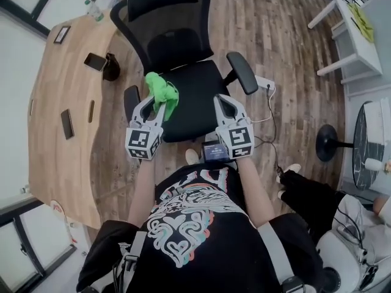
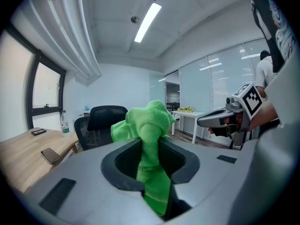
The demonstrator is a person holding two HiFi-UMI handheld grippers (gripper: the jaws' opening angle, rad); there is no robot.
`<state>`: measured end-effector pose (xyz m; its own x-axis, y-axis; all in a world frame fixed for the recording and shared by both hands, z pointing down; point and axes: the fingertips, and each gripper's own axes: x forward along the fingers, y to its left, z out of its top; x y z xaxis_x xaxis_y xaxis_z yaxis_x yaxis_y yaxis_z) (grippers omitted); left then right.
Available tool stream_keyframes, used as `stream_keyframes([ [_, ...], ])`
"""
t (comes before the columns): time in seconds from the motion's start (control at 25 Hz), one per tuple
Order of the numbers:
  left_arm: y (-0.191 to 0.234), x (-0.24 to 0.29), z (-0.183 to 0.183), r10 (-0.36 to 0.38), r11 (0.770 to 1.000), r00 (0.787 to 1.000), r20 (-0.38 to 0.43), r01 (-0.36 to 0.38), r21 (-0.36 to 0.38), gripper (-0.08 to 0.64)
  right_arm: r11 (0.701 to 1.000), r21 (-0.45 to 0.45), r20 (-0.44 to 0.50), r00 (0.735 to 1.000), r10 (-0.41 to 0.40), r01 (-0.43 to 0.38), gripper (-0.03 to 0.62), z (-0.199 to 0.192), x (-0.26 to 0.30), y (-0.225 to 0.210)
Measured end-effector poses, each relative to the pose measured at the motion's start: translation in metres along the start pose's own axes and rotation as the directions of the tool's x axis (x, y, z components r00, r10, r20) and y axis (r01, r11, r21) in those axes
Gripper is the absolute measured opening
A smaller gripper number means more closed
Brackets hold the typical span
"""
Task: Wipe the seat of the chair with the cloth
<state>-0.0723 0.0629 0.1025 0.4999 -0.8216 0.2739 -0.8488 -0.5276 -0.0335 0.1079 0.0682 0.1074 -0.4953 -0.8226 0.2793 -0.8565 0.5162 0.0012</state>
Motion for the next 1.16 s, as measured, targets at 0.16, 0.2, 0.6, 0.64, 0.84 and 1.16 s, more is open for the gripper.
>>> stream_keyframes([
  [0.16,-0.002,-0.003,0.011,0.000,1.000,1.000,0.019,-0.001,0.025,0.097,0.999,0.036,0.028,0.999,-0.017,0.016,0.002,0.009,0.000,-0.001],
  [0.2,-0.003,-0.003,0.013,-0.001,1.000,1.000,0.022,0.000,0.029,0.097,0.999,0.035,0.034,0.999,-0.022,0.021,0.002,0.011,0.000,-0.002],
  [0.6,-0.012,-0.004,0.032,-0.020,0.999,0.999,0.039,0.018,0.052,0.097,0.998,0.054,0.073,0.997,-0.035,0.031,0.002,0.028,-0.004,-0.004],
  [0.64,-0.013,-0.003,0.031,-0.023,0.998,0.999,0.036,0.021,0.055,0.097,0.998,0.051,0.074,0.997,-0.034,0.031,0.002,0.029,-0.006,-0.003],
  [0.84,-0.022,-0.005,0.032,-0.030,0.998,0.999,0.038,0.028,0.055,0.097,0.998,0.040,0.070,0.996,-0.047,0.044,0.002,0.029,-0.014,-0.004],
  [1.16,-0.023,-0.011,0.029,-0.021,0.998,0.999,0.043,0.018,0.058,0.097,0.999,0.013,0.040,0.998,-0.047,0.047,0.002,0.018,-0.015,0.003],
])
